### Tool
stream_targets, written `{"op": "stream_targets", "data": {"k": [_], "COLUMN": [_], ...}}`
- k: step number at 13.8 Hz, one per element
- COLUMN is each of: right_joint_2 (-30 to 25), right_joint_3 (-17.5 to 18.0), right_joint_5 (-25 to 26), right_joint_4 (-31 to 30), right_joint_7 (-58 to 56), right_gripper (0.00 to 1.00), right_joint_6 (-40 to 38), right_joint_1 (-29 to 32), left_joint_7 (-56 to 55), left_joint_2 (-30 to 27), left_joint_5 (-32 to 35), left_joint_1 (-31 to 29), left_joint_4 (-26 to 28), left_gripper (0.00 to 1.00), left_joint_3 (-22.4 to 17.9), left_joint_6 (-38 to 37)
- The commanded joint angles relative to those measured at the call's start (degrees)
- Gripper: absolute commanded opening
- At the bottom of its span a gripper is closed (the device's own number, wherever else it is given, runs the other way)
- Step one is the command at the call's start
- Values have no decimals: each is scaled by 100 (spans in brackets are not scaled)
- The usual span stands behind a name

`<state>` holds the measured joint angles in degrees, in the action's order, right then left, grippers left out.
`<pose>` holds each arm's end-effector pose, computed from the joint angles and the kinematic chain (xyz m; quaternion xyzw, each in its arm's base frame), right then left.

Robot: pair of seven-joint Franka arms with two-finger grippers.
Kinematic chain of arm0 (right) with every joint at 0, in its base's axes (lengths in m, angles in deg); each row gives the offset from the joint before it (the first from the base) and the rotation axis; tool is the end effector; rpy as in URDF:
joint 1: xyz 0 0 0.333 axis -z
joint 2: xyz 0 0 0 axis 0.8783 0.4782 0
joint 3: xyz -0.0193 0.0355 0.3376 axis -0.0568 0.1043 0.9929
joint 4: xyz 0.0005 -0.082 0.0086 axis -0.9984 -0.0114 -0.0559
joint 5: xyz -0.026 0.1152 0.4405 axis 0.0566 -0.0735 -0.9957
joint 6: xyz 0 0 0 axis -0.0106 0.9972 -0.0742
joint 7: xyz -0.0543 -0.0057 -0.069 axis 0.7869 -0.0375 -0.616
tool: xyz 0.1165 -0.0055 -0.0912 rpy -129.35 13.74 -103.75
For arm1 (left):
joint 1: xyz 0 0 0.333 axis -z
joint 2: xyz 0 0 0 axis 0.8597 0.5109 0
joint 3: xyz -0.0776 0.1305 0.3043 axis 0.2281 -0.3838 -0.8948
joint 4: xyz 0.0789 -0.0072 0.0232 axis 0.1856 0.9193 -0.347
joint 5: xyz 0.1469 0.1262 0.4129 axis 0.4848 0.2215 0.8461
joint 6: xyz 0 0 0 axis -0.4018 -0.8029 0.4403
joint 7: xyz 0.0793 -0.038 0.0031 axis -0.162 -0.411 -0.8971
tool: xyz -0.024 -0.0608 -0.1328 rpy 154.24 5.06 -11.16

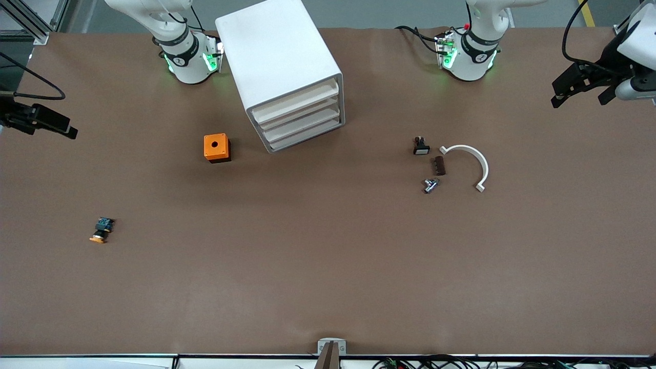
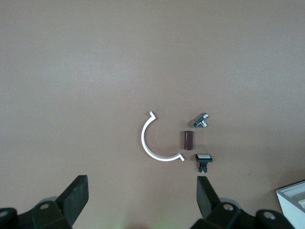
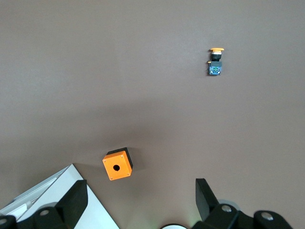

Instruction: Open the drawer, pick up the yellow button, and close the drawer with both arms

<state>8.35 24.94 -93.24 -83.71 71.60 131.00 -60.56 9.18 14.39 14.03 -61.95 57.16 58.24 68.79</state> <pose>0.6099 -0.0328 0.6220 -0.9962 0.0719 0.0408 0.0290 0.5472 -0.0529 0.6358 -0.9995 -0.0212 -0.0217 0.0018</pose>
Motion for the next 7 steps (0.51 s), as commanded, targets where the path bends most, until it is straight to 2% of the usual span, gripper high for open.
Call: {"op": "stream_targets", "data": {"k": [1, 3, 7], "right_joint_2": [-258, -346, -452], "right_joint_3": [41, 59, 85], "right_joint_5": [97, 211, 335], "right_joint_4": [-205, -241, -241], "right_joint_7": [-86, -86, -173], "right_gripper": [100, 100, 100], "right_joint_6": [45, 80, 115], "right_joint_1": [53, 36, -8], "left_joint_7": [73, 81, 81], "left_joint_2": [236, 359, 368], "left_joint_5": [-52, -8, 10], "left_joint_1": [66, 66, 31], "left_joint_4": [-362, -565, -627], "left_gripper": [100, 100, 100], "left_joint_3": [-3, 41, 32], "left_joint_6": [-48, -380, -417]}}
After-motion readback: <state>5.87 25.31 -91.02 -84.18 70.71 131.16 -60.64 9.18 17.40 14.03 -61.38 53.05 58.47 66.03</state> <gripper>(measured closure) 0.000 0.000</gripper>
